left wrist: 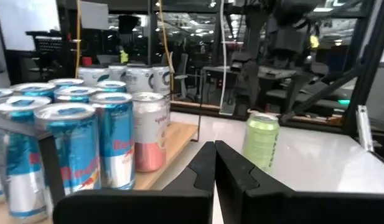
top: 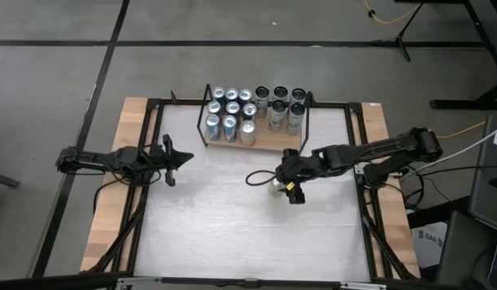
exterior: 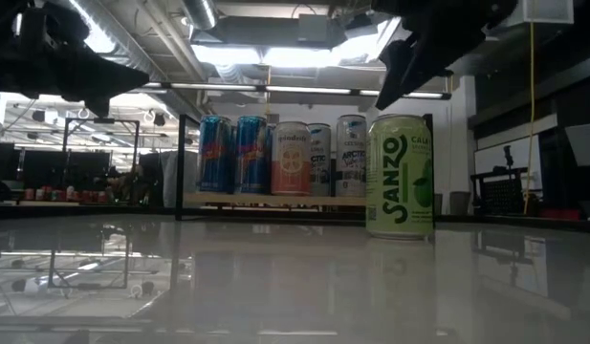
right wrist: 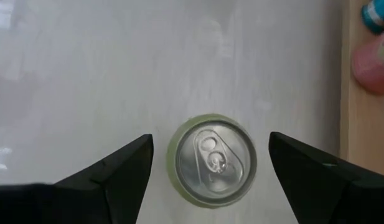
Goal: Place canned beverage on shelf
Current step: Put the green soda can on the shelf
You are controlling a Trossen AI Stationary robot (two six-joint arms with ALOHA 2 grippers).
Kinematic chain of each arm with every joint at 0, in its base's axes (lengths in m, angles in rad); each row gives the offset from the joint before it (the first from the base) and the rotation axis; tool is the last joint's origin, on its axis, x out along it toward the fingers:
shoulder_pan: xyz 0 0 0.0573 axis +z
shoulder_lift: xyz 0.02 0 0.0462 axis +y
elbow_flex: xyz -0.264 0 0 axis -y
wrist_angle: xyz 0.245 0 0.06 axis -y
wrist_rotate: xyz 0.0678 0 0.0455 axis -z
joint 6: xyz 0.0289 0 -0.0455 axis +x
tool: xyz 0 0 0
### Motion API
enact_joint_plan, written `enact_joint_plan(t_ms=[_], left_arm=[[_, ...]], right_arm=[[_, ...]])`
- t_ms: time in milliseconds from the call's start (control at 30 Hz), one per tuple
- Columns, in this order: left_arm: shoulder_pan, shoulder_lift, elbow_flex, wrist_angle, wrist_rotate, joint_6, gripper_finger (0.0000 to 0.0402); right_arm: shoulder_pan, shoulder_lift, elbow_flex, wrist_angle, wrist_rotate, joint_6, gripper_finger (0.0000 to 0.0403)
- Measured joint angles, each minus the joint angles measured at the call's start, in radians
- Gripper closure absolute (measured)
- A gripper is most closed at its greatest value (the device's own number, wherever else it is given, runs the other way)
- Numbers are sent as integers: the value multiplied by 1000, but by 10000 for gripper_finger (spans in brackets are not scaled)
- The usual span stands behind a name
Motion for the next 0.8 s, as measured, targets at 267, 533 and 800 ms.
enact_joint_plan(t_ms=[267, 533, 800], left_arm=[[0, -2, 0, -2, 29, -15, 402], [0, -2, 0, -2, 33, -40, 402], [0, -2, 0, -3, 34, -40, 401]], right_arm=[[-1, 36, 0, 10, 1, -52, 91], [-1, 85, -1, 1, 8, -52, 91], [-1, 116, 0, -6, 28, -52, 91]])
